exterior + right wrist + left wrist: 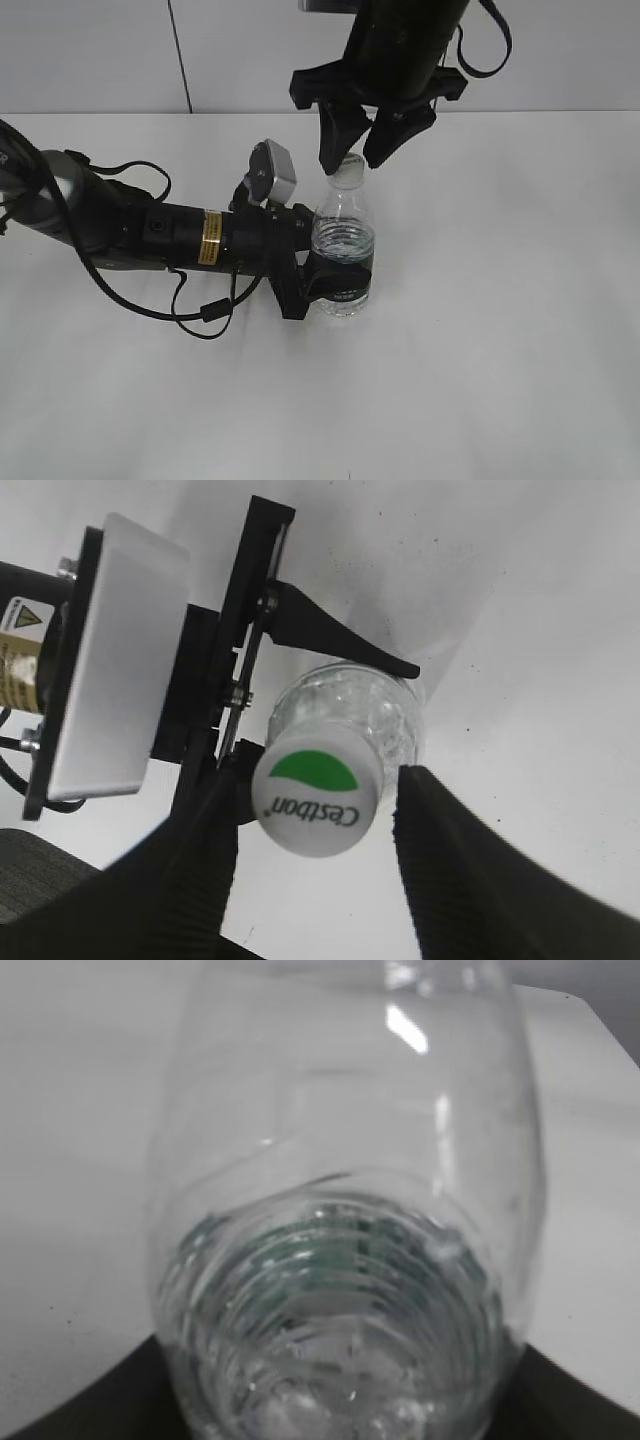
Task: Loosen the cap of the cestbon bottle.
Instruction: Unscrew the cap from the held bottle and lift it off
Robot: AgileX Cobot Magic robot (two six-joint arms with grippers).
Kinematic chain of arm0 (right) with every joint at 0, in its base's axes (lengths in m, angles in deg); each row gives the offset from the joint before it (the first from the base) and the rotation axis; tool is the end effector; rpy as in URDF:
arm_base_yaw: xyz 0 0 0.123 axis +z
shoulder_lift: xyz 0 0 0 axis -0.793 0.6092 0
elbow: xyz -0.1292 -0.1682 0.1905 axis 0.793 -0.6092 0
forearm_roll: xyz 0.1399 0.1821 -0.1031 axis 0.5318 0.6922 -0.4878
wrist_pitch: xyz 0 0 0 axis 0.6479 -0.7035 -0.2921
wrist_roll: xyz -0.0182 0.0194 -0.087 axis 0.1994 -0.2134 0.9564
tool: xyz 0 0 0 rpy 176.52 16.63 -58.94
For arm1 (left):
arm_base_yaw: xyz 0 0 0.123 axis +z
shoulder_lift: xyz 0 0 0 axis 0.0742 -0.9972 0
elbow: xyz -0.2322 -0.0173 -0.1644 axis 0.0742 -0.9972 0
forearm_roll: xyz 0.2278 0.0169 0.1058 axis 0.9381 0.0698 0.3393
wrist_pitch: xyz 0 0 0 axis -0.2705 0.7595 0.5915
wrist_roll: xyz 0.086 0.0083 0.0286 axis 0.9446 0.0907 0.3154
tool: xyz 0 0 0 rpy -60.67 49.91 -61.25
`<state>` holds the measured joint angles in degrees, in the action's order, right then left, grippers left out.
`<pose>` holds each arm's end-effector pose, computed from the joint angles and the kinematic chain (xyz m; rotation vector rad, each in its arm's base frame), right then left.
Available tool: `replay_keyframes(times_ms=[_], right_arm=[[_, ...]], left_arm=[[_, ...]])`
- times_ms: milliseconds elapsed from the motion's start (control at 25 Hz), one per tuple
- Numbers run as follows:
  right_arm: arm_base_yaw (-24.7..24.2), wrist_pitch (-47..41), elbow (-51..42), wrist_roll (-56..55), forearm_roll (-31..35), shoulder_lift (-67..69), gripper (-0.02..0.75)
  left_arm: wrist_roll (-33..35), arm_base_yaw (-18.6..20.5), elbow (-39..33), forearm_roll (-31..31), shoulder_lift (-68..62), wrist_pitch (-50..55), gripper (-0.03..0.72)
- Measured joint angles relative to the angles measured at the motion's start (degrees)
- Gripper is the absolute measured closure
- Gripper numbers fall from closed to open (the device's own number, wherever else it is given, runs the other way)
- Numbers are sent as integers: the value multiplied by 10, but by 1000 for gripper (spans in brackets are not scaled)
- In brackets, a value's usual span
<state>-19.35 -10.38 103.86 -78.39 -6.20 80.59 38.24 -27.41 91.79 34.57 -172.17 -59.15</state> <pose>0.3473 0.2501 0.2735 -0.7749 2.8338 0.4267 0.3332 -0.2224 0.0778 1.2841 1.6308 -1.0066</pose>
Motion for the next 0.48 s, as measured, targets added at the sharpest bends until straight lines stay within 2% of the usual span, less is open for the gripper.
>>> replay_keyframes(times_ms=[360,480], right_arm=[[5,0,0,-1,0,13,349],[8,0,0,-1,-1,16,371]], left_arm=[[0,0,0,1,0,-1,279],[0,0,0,1,0,-1,279]])
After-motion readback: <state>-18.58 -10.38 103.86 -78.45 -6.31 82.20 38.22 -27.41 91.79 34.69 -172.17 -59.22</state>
